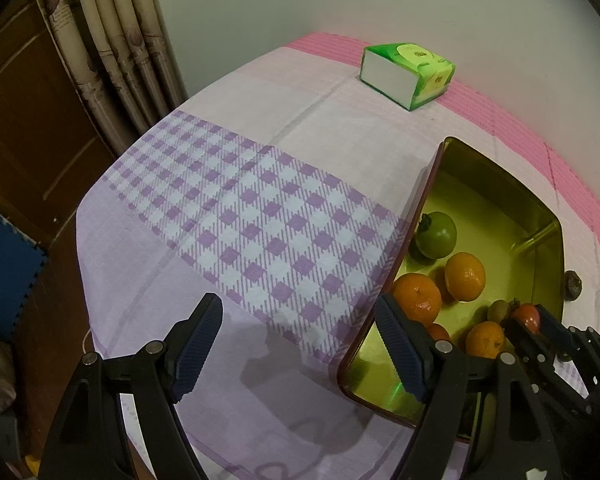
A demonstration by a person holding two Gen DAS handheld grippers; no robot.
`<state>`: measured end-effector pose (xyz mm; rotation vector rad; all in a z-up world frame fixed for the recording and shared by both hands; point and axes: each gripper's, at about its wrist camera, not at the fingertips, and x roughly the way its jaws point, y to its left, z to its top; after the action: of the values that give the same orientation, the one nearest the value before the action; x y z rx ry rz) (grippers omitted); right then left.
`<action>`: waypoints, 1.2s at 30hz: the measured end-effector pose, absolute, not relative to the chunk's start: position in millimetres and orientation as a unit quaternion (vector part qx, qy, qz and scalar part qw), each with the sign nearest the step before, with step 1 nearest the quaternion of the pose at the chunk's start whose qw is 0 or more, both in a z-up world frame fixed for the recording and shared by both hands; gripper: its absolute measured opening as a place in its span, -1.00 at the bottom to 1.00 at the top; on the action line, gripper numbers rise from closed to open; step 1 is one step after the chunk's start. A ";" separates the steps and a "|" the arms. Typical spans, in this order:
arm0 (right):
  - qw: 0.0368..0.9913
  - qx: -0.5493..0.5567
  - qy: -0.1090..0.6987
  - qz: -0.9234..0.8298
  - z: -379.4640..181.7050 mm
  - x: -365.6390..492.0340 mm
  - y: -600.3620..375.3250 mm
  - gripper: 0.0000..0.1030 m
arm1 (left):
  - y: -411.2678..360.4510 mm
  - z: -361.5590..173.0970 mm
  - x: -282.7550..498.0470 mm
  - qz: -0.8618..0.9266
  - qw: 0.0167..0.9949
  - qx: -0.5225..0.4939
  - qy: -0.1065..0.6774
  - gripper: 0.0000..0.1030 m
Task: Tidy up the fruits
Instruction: 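Release the tomato into the tin and move the right tool to a dark fruit, then grasp the dark brown fruit on the cloth with the right tool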
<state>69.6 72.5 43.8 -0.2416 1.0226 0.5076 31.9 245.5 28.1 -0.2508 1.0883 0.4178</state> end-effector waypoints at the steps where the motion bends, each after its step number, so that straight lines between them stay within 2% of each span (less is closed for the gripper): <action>1: 0.834 -0.111 0.484 0.240 43.8 69.7 72.1 -0.38 | 245.6 28.6 31.7 0.196 0.828 -0.119 0.512 0.48; 17: 0.836 -0.091 0.481 0.246 49.7 64.7 68.1 -0.36 | 241.5 24.9 31.8 0.193 0.826 -0.117 0.517 0.48; 26: 0.869 -0.065 0.441 0.213 77.5 61.2 26.1 -0.34 | 241.6 25.5 32.4 0.193 0.827 -0.115 0.515 0.48; 27: 0.874 -0.067 0.436 0.202 79.1 60.9 17.7 -0.30 | 241.5 25.3 31.9 0.194 0.828 -0.114 0.514 0.48; 29: 0.878 -0.065 0.439 0.180 77.7 62.3 -1.2 0.07 | 241.4 24.7 32.4 0.195 0.827 -0.113 0.515 0.48; 36: 0.869 -0.055 0.475 0.126 55.3 65.2 -60.4 0.09 | 239.4 23.7 32.5 0.196 0.826 -0.109 0.518 0.47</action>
<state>65.2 -60.4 55.3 -0.1153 0.9940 0.2636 32.5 239.4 23.7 -0.2318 1.1001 0.4162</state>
